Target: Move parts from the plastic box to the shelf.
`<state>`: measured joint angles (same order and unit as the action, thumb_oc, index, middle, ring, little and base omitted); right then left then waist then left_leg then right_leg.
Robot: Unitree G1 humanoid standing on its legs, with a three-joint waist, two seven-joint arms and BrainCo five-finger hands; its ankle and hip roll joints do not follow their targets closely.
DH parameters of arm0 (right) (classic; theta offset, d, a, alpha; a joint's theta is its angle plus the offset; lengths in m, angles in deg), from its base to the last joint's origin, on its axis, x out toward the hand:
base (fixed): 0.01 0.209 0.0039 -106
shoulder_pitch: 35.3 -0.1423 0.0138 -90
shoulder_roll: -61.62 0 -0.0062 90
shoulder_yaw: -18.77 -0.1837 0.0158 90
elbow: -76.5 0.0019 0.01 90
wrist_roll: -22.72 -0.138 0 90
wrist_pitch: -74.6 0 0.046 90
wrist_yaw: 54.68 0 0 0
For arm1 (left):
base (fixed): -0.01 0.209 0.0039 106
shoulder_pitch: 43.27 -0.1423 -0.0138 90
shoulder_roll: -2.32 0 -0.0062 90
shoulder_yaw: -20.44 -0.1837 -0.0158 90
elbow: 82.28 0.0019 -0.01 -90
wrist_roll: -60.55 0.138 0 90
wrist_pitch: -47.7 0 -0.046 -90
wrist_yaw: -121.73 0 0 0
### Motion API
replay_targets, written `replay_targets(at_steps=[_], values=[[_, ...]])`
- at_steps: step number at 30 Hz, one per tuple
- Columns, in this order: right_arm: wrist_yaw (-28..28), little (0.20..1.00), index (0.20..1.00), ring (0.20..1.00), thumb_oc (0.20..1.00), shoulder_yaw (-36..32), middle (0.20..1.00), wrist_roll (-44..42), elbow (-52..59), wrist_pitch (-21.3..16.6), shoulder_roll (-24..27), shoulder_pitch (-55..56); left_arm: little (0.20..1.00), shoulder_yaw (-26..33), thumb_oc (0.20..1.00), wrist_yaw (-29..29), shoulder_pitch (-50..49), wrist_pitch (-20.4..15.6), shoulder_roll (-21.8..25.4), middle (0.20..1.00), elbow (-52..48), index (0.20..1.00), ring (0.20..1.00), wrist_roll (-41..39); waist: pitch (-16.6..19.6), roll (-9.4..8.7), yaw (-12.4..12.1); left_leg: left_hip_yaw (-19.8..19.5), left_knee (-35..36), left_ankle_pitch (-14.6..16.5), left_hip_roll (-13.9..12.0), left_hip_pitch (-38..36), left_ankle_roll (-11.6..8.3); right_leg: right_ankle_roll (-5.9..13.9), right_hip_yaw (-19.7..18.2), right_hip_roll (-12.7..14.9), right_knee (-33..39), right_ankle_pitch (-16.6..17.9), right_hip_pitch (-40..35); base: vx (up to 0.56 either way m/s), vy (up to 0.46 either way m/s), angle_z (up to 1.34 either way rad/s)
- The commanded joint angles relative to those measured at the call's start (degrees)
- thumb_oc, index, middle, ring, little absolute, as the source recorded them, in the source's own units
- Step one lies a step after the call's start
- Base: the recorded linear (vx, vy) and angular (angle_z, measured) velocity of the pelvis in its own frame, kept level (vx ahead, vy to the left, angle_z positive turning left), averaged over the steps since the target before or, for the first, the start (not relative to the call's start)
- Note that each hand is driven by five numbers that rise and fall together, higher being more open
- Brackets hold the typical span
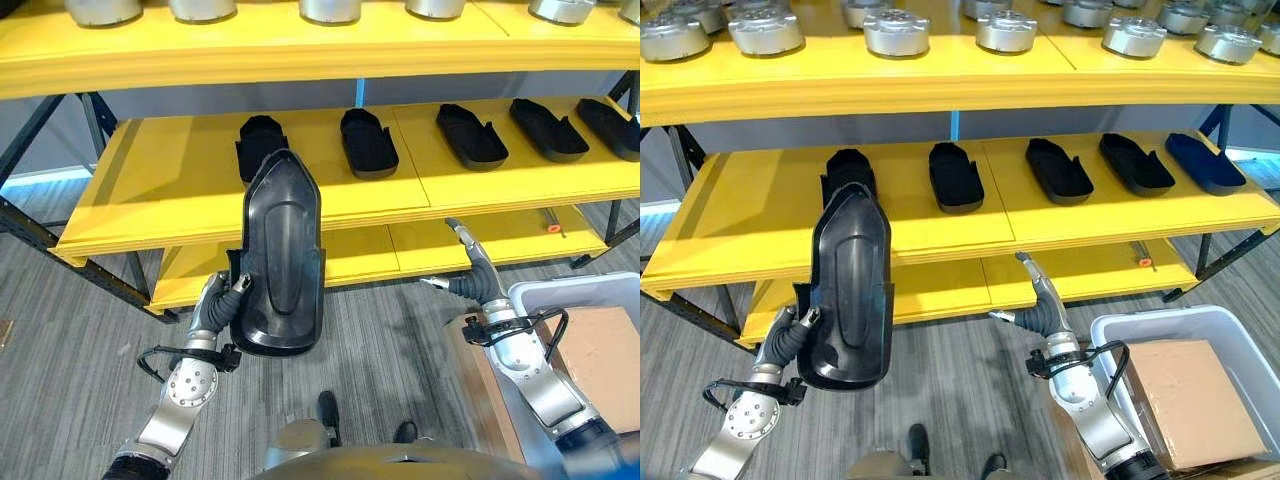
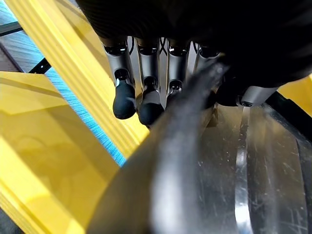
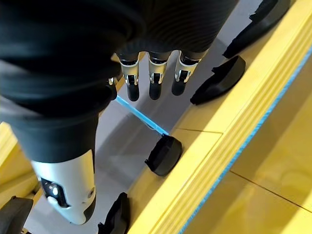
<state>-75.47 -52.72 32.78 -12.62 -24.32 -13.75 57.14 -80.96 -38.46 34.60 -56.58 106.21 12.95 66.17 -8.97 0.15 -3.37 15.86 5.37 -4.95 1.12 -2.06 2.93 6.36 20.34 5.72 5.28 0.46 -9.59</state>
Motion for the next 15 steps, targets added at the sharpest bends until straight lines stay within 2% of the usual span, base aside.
replay_targets(at_steps=[1, 6, 10, 12, 13, 14, 15], values=[[-1.52, 1.0, 1.0, 1.0, 1.0, -0.43, 1.0, 1.1, 0.68, -5.16, 2.47, -3.25, 0.2, 0.08, 0.2, 0.66, 4.59, -4.0, 0.38, 0.2, -3.97, 0.2, 0.2, -1.17, 0.67, -1.77, 0.48, 1.69, -1.1, 6.71, -0.05, -4.34, -3.93, 2.56, -3.76, -1.67, -0.28, 3.54, 6.08, 0.14, -0.049, 0.27], [-1.29, 1.0, 1.0, 1.0, 1.0, -0.13, 1.0, 2.25, 0.28, -6.98, 2.61, -2.99, 0.2, 0.43, 0.2, 1.04, 3.93, -4.33, 1.02, 0.2, -4.36, 0.2, 0.2, -1.7, 1.49, -1.5, 0.81, 2.48, -2.29, 7.64, -0.3, -4.96, -4.07, 2.47, -3.28, -1.26, -0.28, 3.59, 5.53, 0.17, -0.048, 0.07], [-2.48, 1.0, 1.0, 1.0, 1.0, 0.24, 1.0, 3.19, 0.28, -7.2, 2.54, -3.08, 0.2, 0.33, 0.2, -0.03, 4.09, -3.72, 1.69, 0.2, -3.87, 0.2, 0.2, -2.55, 1.82, -1.45, 1.17, 2.68, -4.14, 8.73, -0.14, -4.84, -3.88, 1.92, -3.26, -1.43, -1.73, 2.0, 4.69, 0.17, -0.058, 0.08], [-3.31, 1.0, 1.0, 1.0, 1.0, 0.29, 1.0, 3.01, -0.08, -6.82, 2.6, -2.94, 0.2, 0.26, 0.2, -0.27, 4.17, -3.46, 1.71, 0.2, -3.57, 0.2, 0.2, -2.98, 1.86, -1.45, 1.3, 2.85, -5.8, 9.44, -0.04, -4.48, -3.8, 1.61, -3.26, -1.35, -2.91, 1.07, 4.7, 0.18, -0.087, 0.27], [-4.45, 1.0, 1.0, 1.0, 1.0, -0.08, 1.0, 2.84, -0.67, -6.66, 2.62, -2.42, 0.2, 0.31, 0.2, 0.91, 4.24, -2.09, 1.7, 0.2, -3.52, 0.2, 0.2, -4.96, 1.73, -1.76, 1.5, 3.88, -9.81, 10.86, -0.2, -3.39, -4.02, 1.1, -2.94, -0.75, -4.07, 0.1, 4.49, 0.23, -0.168, 0.31], [-5.72, 1.0, 1.0, 1.0, 1.0, -0.65, 1.0, 2.57, -1.28, -6.03, 2.69, -2.17, 0.2, 0.51, 0.2, 1.37, 4.91, -1.91, 1.92, 0.2, -3.63, 0.2, 0.2, -5.22, 0.98, -2.7, 1.63, 5.88, -17.1, 11.69, -2.21, -0.3, -4.85, 0.56, -2.1, 0.7, -4.89, -0.2, 3.94, 0.21, -0.206, 0.27], [-6.61, 1.0, 1.0, 1.0, 1.0, -0.64, 1.0, 2.9, -2.05, -5.43, 2.68, -2.31, 0.2, 0.53, 0.2, 1.06, 5.83, -1.47, 2.02, 0.2, -3.61, 0.2, 0.2, -5.15, 0.2, -2.99, 1.9, 7.52, -23.08, 9.83, -5.68, 2.83, -6.32, -0.05, -1.79, 0.96, -5.22, -0.68, 3.5, 0.1, -0.148, 0.96]])
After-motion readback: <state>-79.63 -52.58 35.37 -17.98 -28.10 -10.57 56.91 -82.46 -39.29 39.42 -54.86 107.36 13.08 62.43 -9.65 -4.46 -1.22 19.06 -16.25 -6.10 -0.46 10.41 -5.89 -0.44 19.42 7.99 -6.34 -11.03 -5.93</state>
